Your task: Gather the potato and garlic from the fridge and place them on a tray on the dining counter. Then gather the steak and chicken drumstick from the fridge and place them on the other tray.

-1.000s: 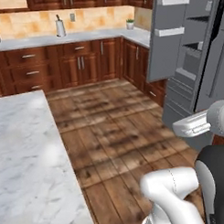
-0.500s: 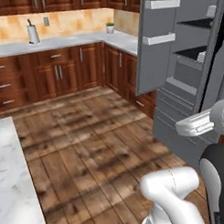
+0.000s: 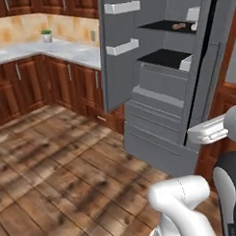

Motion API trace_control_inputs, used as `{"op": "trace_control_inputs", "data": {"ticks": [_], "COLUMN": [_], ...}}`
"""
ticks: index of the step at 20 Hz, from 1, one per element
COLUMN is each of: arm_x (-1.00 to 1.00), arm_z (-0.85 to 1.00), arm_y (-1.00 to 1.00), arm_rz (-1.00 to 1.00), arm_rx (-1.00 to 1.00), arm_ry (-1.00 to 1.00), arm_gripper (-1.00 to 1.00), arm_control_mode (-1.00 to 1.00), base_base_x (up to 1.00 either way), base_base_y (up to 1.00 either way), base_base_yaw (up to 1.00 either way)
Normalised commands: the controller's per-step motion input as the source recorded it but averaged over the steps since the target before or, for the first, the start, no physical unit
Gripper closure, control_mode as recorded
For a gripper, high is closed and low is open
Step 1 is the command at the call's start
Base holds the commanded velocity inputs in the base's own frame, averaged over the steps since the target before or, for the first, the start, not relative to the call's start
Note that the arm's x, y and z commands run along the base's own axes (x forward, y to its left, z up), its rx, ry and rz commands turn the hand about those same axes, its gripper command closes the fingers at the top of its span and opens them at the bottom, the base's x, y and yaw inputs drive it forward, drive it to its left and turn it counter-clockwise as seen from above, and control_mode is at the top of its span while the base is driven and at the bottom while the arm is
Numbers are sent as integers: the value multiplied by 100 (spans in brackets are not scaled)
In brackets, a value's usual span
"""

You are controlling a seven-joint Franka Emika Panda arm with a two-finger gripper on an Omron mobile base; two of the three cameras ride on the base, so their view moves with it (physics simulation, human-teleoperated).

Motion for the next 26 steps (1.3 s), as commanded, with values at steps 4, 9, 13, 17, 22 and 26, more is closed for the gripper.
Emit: {"op": "trace_control_inputs", "data": {"ticks": [4,9,13,17,22,26], "arm_x": [0,0,0,0,0,0], "arm_z": [0,0,0,0,0,0], "arm_y": [0,0,0,0,0,0], "arm_rz": [0,0,0,0,0,0], "arm_rx": [0,0,0,0,0,0], "arm_ry": [0,0,0,0,0,0], "arm_gripper": [-100,-100,-100,-100,-100,-100], "arm_control_mode": [100,100,100,100,100,100], "base_base_x": [99,72,-27,22,38,58], "base_base_y": [83,66,65,54,51,62], "base_base_yaw": [-49,-51,-15,-43,-76,-64]}}
